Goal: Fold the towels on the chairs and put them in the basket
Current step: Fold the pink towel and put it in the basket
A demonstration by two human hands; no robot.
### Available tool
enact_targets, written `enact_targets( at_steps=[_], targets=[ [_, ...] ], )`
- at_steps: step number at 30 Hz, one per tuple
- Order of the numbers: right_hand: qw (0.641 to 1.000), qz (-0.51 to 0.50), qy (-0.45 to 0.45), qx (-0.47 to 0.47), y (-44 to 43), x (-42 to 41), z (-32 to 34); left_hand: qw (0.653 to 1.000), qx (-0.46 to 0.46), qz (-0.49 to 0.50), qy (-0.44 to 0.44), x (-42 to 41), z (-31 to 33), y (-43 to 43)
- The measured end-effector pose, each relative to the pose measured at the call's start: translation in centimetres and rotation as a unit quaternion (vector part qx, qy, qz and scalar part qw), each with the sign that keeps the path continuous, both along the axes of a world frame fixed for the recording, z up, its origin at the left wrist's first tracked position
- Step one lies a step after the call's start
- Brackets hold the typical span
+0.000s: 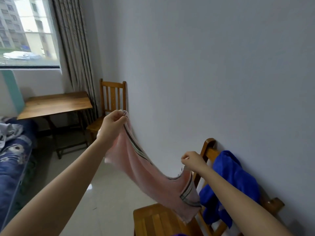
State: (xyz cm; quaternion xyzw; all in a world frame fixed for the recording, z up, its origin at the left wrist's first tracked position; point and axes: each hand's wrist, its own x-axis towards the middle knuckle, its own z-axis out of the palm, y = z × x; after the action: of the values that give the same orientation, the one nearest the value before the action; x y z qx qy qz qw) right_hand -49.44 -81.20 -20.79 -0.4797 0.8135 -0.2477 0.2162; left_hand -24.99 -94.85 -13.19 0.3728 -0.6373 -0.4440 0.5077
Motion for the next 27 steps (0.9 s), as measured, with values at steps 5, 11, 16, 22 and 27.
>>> enact_targets(
  at_steps=[5,11,16,22,27],
  targets=[
    [0.988,0.064,-0.081,-0.111,-3.1,2.8,3.1,0.962,0.143,-0.176,0.155,-0.1,1.1,1.1],
    [0.955,0.15,-0.224,-0.121,-5.9,5.1,4.8,0.928,0.202,-0.236,0.205,1.1,2.7,1.7],
    [0.931,0.225,-0.282,-0.047,-6.5,5.7,4.0,0.917,0.212,-0.197,0.274,2.7,4.0,1.3],
    [0.916,0.253,-0.311,0.024,-6.0,5.5,1.6,0.917,0.21,-0.186,0.284,5.9,3.4,-0.3],
    [0.934,0.223,-0.246,-0.133,-5.6,4.6,5.2,0.935,0.223,-0.22,0.168,8.9,-0.1,-1.4]
  ],
)
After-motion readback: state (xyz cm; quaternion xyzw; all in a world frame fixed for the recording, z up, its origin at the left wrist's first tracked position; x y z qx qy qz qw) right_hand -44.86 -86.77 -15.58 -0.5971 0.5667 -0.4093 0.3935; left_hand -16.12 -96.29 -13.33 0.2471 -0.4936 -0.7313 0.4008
